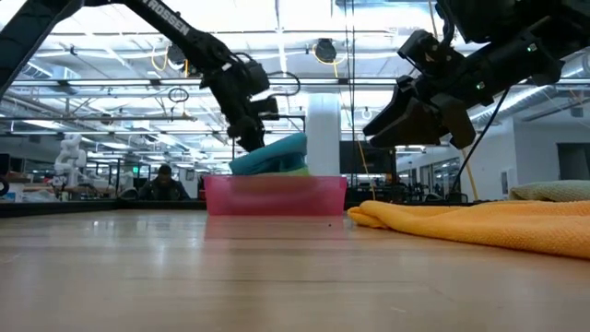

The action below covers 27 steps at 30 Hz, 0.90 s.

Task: Fold microfiber towels
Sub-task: Stack the folded blue towel on top of the folded green towel in the red bin

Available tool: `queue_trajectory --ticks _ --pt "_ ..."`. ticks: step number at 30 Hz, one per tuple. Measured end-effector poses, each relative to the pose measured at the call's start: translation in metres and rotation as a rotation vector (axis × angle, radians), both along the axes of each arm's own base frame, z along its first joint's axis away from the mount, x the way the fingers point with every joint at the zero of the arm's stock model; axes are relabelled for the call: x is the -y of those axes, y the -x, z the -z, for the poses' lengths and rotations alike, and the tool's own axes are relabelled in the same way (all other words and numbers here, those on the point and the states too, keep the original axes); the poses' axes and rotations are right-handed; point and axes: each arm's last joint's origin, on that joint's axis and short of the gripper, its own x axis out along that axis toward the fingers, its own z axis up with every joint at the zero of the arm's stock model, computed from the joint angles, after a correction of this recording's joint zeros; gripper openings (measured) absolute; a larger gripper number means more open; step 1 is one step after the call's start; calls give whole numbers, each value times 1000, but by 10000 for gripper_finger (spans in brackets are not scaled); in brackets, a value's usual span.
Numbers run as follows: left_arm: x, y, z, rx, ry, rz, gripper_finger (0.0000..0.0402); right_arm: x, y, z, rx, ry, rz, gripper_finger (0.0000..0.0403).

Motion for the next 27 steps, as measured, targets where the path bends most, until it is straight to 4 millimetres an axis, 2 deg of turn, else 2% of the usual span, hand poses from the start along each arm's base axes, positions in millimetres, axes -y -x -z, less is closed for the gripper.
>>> queue_trajectory --ticks 7,10,12,17,19,23,27 --pt "11 6 -31 75 -12 -29 210 0 0 0 2 -14 7 219" --pt "19 4 -47 193 66 -79 199 0 0 0 4 -15 7 219" --pt "27 -3 -50 297 139 -48 176 0 0 0 4 -15 7 219" --pt "59 -28 -18 386 97 78 90 0 0 0 7 -22 9 219" --pt "60 -31 -4 465 53 72 58 0 0 0 2 -32 8 219" --pt "61 -23 21 607 47 7 11 -1 1 3 10 -69 -23 219" --pt "66 -10 42 664 55 -1 8 -1 4 5 21 -83 -18 219"
